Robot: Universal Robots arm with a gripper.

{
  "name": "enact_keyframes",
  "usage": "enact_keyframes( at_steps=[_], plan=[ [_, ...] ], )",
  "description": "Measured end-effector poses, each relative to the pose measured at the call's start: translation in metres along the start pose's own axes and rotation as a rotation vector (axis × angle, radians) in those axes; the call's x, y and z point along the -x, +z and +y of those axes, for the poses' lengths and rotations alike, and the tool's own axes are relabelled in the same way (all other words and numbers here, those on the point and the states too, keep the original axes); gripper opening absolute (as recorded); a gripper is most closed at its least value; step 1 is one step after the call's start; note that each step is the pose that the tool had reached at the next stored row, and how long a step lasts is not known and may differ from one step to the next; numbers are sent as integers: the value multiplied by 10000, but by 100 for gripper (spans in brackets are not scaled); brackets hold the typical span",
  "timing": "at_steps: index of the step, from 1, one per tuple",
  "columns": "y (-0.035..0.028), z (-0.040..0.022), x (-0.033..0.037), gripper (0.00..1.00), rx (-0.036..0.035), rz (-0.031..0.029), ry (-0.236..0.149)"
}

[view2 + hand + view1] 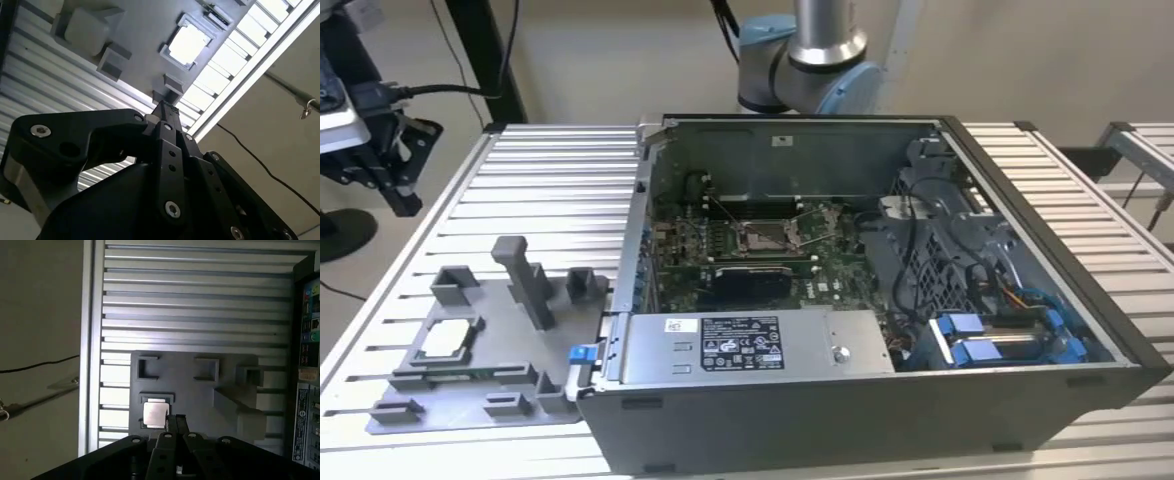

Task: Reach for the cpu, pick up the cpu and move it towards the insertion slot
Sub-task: 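Reach for the cpu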

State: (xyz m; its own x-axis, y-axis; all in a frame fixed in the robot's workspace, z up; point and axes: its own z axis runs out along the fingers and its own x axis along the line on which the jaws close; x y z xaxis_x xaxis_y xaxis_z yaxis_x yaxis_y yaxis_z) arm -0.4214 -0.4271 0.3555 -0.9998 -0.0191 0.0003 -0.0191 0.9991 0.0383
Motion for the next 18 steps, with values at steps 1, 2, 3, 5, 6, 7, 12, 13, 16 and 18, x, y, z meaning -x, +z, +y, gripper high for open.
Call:
enact_keyframes(
  at_steps=[1, 2, 3, 5, 6, 7, 12, 13, 16, 18],
  plan=[
    [-1, 0, -26, 0, -1, 2, 0],
    [-1, -1, -52, 0, -1, 2, 0],
    [-1, -1, -74, 0, -1, 3, 0],
    [0, -1, -89, 0, -1, 2, -1],
    [0, -1, -89, 0, -1, 2, -1],
    [0, -1, -89, 0, -1, 2, -1],
    [0, -1, -90, 0, 0, 2, 0],
    [1, -1, -90, 0, 0, 2, 0],
    [0, -1, -90, 100, -1, 3, 0],
    [0, -1, -90, 100, -1, 4, 0]
  ],
)
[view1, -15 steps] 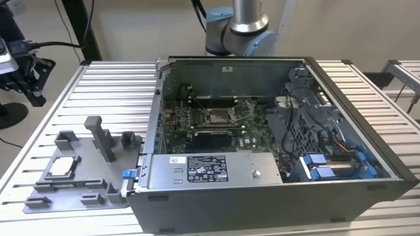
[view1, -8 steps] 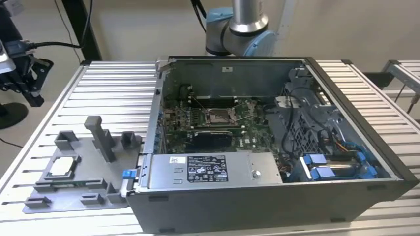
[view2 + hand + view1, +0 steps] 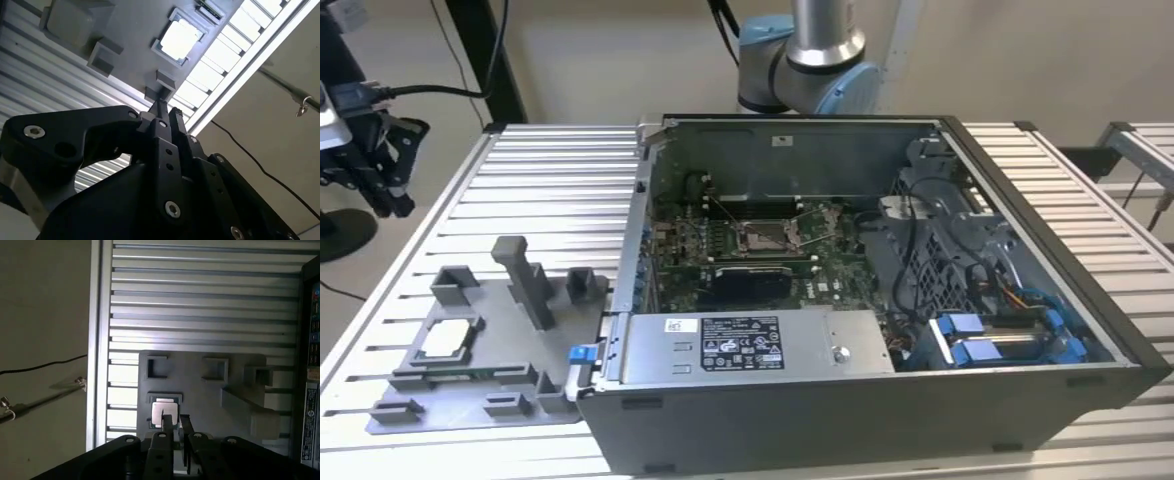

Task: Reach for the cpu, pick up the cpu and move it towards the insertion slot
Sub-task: 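Reach for the cpu, then pick up the cpu and move it towards the insertion slot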

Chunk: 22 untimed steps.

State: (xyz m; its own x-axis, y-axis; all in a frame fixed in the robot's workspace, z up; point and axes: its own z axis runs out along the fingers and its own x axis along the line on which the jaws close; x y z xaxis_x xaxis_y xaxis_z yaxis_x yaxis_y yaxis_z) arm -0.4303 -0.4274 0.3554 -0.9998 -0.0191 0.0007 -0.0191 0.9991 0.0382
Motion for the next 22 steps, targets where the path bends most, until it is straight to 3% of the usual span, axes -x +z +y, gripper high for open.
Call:
enact_keyframes(
  at_steps=[22],
  plan=[
    [17, -1, 0, 100, 1, 1, 0]
  ],
)
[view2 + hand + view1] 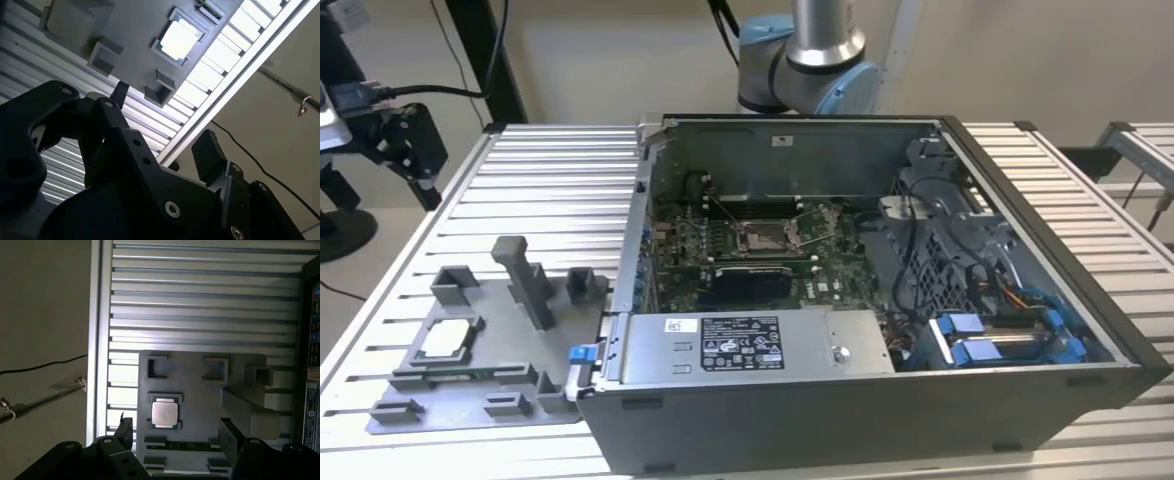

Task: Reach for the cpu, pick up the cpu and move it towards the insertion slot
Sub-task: 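Pick up the cpu and move it towards the insertion slot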

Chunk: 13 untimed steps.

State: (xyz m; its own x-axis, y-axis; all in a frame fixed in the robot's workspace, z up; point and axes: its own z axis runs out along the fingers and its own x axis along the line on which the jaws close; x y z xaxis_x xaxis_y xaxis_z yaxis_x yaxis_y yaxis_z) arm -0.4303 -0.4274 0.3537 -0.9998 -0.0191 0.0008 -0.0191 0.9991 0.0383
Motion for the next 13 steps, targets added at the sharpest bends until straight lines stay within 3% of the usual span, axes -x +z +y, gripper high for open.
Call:
enact_keyframes(
  at_steps=[13],
  plan=[
    [215, -8, 0, 100, 0, 0, 3]
  ],
)
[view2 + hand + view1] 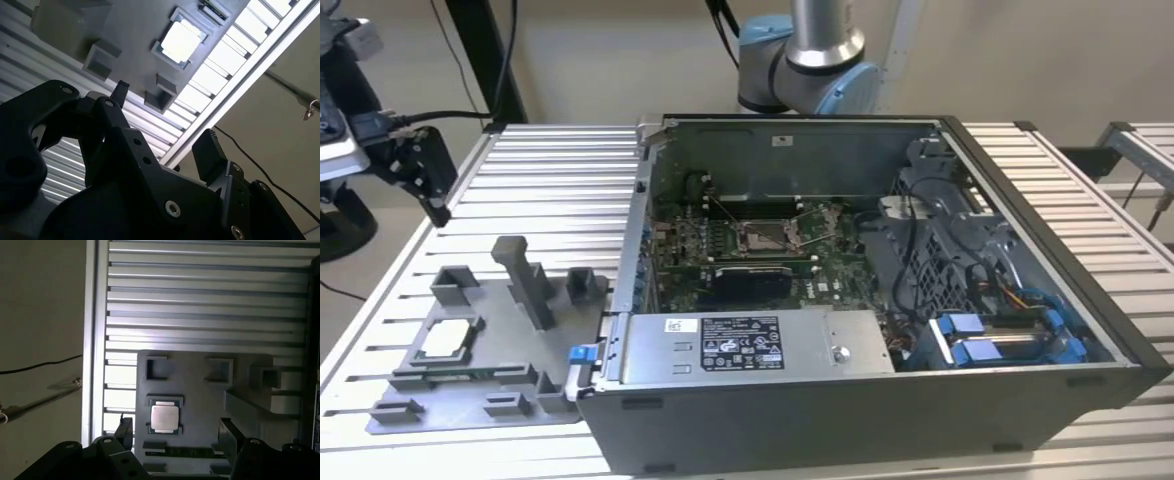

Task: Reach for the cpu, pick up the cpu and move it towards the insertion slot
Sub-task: 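Pick up the cpu and move it towards the insertion slot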

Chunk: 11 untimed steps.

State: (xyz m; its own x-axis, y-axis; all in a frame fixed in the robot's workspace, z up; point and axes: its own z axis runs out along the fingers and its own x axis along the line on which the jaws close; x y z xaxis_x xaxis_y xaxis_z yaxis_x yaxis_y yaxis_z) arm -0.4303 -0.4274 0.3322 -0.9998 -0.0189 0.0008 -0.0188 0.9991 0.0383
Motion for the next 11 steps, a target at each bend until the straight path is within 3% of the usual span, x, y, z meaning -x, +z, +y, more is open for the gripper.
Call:
enact_keyframes(
  at_steps=[11],
  plan=[
    [54, -2, 0, 100, 1, -1, 1]
  ],
)
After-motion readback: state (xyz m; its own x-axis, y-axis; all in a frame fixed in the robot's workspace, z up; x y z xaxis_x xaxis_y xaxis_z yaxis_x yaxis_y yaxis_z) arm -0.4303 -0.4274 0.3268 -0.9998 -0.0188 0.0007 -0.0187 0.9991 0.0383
